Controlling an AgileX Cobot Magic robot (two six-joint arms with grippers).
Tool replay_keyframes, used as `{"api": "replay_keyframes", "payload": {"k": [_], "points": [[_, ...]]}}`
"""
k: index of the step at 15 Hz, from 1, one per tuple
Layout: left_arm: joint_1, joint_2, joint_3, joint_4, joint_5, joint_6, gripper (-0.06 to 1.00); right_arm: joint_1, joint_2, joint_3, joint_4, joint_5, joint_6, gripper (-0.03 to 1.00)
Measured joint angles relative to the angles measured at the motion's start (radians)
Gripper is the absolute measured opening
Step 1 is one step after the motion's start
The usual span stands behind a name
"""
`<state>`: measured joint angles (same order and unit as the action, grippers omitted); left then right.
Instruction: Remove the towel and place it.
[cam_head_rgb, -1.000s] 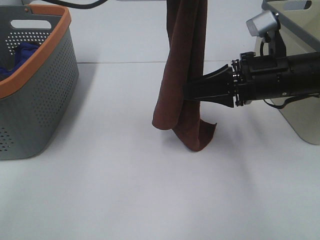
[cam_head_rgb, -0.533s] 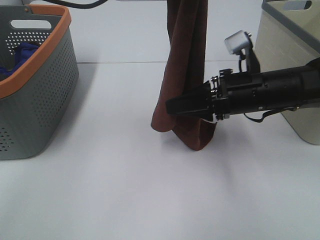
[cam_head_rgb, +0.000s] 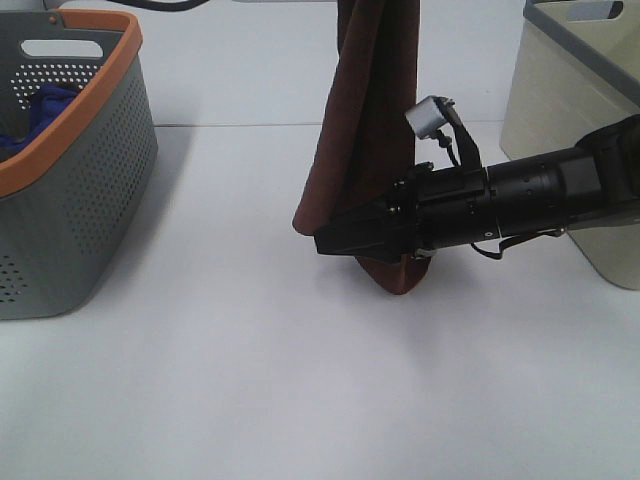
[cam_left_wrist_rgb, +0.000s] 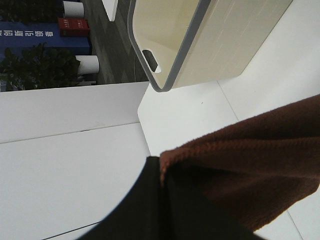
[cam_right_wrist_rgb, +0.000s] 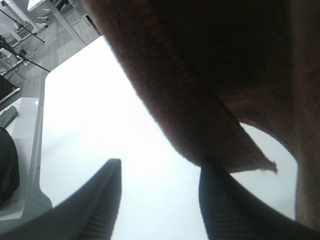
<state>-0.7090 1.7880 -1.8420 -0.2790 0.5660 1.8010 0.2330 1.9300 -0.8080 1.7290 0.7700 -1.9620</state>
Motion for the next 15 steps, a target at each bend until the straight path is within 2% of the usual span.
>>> {"api": "replay_keyframes", "payload": {"k": [4,6,8,11,15], "points": [[0.000,0.000,0.000,0.000,0.000,0.000,0.00,0.000,-0.015,0.000,-0.001,-0.070,0.002,0.53],[0.000,0.000,0.000,0.000,0.000,0.000,0.00,0.000,-0.093,0.001,0.001,-0.115,0.002,0.61],[0.000,0.000,0.000,0.000,0.000,0.000,0.00,0.000,-0.105,0.001,0.001,-0.135,0.002,0.63],[0.000,0.000,0.000,0.000,0.000,0.000,0.00,0.000,-0.100,0.001,0.001,-0.113,0.003,0.64],[0.000,0.000,0.000,0.000,0.000,-0.001,0.00,0.000,-0.064,0.001,0.002,-0.142,0.082,0.64]]}}
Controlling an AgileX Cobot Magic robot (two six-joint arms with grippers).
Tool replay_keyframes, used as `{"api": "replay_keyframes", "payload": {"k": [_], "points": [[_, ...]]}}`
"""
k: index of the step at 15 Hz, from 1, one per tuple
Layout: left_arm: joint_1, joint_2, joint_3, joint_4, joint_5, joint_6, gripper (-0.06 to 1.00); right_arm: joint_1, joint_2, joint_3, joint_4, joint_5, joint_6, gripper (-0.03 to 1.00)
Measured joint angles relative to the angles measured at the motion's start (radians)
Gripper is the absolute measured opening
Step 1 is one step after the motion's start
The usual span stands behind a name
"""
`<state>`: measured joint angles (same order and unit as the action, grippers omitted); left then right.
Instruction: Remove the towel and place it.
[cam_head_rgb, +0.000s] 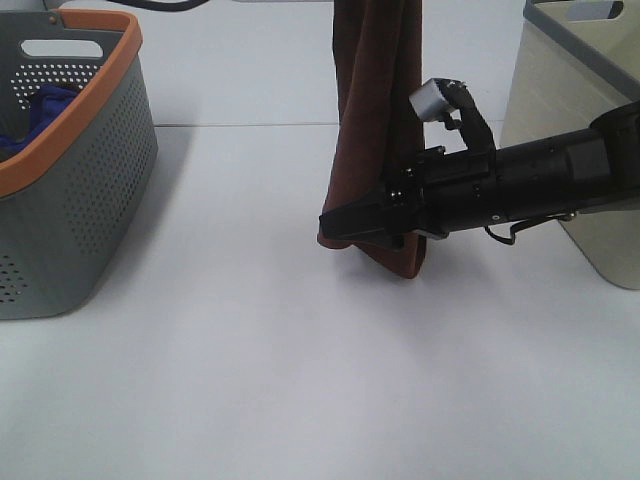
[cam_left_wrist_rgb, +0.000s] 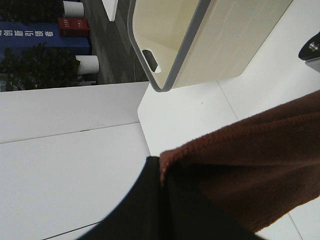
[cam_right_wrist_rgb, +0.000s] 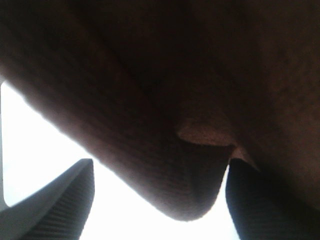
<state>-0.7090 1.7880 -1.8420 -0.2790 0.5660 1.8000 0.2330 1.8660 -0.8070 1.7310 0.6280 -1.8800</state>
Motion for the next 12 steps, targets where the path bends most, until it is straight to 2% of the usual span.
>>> {"api": "replay_keyframes", "payload": {"k": [4,6,9,11,12], "points": [[0.000,0.000,0.000,-0.002,0.000,-0.002,0.00,0.000,0.006,-0.017,0.000,-0.001,0.024,0.64],[0.000,0.000,0.000,-0.009,0.000,-0.003,0.00,0.000,0.006,-0.029,0.001,-0.010,0.024,0.57],[0.000,0.000,0.000,-0.010,0.000,-0.003,0.00,0.000,0.006,-0.030,0.001,-0.017,0.024,0.40],[0.000,0.000,0.000,-0.011,0.000,-0.016,0.00,0.000,0.006,-0.030,0.001,-0.017,0.026,0.20],[0.000,0.000,0.000,-0.013,0.000,-0.023,0.00,0.000,0.006,-0.030,0.000,-0.017,0.038,0.06]]}}
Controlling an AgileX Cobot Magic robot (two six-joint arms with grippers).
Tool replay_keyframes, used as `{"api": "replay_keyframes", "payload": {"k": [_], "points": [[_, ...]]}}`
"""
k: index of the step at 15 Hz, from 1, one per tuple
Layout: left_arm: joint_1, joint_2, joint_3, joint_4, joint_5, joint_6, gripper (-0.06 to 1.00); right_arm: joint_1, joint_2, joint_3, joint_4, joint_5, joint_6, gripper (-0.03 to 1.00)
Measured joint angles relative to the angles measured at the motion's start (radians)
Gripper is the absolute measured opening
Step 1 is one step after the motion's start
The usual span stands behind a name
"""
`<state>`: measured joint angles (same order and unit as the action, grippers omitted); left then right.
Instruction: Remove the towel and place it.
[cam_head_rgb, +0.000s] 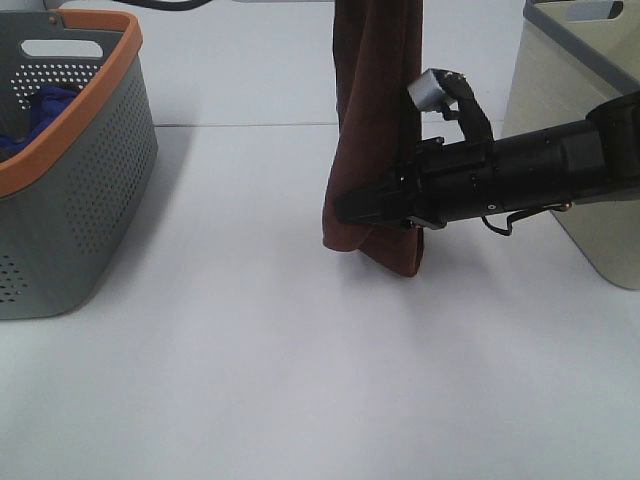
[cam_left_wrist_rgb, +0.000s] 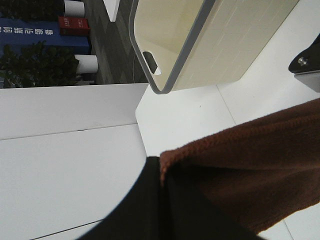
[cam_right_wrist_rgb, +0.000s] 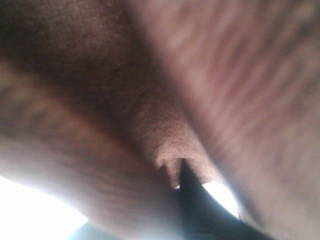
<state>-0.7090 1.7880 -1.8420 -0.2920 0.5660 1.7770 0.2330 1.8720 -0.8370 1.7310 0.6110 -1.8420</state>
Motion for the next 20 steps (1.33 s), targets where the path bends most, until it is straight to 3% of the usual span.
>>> {"api": "replay_keyframes", "payload": {"k": [1,5,6,7,8,11,13,15,16,17,20], "points": [[0.005,0.000,0.000,-0.002,0.000,-0.013,0.00,0.000,0.000,0.000,-0.031,0.001,0.035,0.00],[0.077,0.002,0.000,-0.003,0.001,-0.135,0.00,0.000,-0.108,0.000,-0.331,-0.010,0.308,0.00],[0.106,0.002,0.000,-0.003,0.015,-0.202,0.00,0.000,-0.234,-0.001,-0.462,-0.041,0.397,0.00],[0.113,0.002,0.000,0.001,0.042,-0.235,0.00,0.000,-0.296,-0.002,-0.520,-0.070,0.432,0.00],[0.116,0.002,0.000,0.007,0.059,-0.256,0.00,0.000,-0.330,-0.003,-0.545,-0.085,0.442,0.00],[0.116,0.000,0.000,0.037,0.153,-0.391,0.00,0.000,-0.472,-0.004,-0.749,-0.212,0.492,0.00],[0.116,0.000,0.000,0.113,0.157,-0.500,0.00,0.000,-0.499,-0.004,-0.873,-0.271,0.502,0.00],[0.119,0.002,0.000,0.175,0.156,-0.615,0.00,0.000,-0.499,-0.004,-0.935,-0.306,0.508,0.00],[0.132,0.020,-0.001,0.240,0.128,-0.746,0.00,0.000,-0.488,-0.004,-0.987,-0.383,0.505,0.00],[0.142,0.039,-0.001,0.258,0.099,-0.792,0.00,0.000,-0.471,-0.006,-1.005,-0.418,0.496,0.00],[0.168,0.093,-0.001,0.292,0.000,-0.832,0.00,0.000,-0.394,-0.080,-1.027,-0.491,0.463,0.00]]}}
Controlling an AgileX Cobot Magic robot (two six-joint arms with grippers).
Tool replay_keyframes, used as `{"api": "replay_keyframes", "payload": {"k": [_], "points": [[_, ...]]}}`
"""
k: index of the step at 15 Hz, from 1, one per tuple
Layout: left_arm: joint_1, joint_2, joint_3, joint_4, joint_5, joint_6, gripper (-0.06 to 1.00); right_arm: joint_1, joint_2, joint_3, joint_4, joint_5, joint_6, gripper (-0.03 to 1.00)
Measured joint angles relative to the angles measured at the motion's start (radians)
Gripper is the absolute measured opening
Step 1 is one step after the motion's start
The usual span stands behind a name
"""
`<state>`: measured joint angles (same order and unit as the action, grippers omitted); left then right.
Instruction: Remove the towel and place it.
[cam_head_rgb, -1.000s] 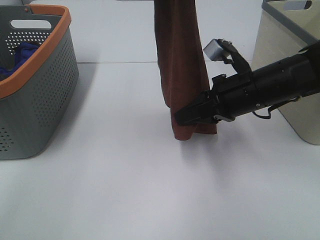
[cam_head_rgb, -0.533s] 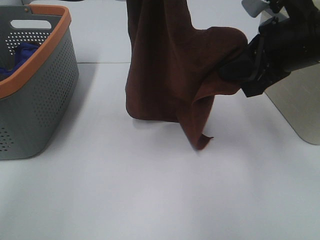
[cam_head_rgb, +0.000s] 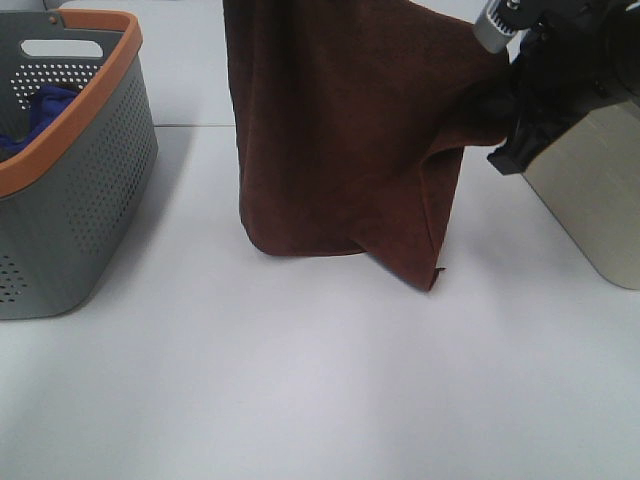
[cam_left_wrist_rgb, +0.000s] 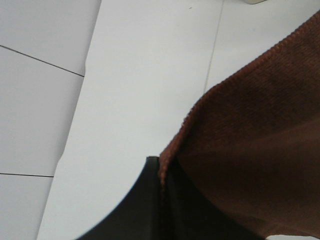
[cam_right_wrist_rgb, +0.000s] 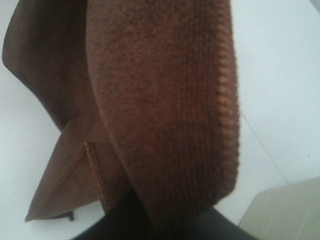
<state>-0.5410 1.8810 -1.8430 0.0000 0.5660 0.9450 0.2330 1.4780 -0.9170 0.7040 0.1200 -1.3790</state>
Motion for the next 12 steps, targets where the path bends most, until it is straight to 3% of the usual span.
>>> {"api": "replay_keyframes", "payload": {"k": [4,7,11,12], "points": [[0.037,0.053,0.000,0.063,-0.267,-0.002,0.00,0.000,0.175,-0.239,-0.002,-0.066,-0.090,0.00],[0.079,0.086,0.000,0.073,-0.393,-0.002,0.00,0.000,0.280,-0.388,-0.021,-0.093,-0.197,0.00],[0.099,0.138,0.000,0.074,-0.368,-0.018,0.00,0.000,0.361,-0.450,-0.030,-0.093,-0.240,0.00],[0.094,0.178,0.000,0.073,-0.263,-0.026,0.00,0.000,0.387,-0.404,-0.031,-0.048,-0.240,0.00]]}}
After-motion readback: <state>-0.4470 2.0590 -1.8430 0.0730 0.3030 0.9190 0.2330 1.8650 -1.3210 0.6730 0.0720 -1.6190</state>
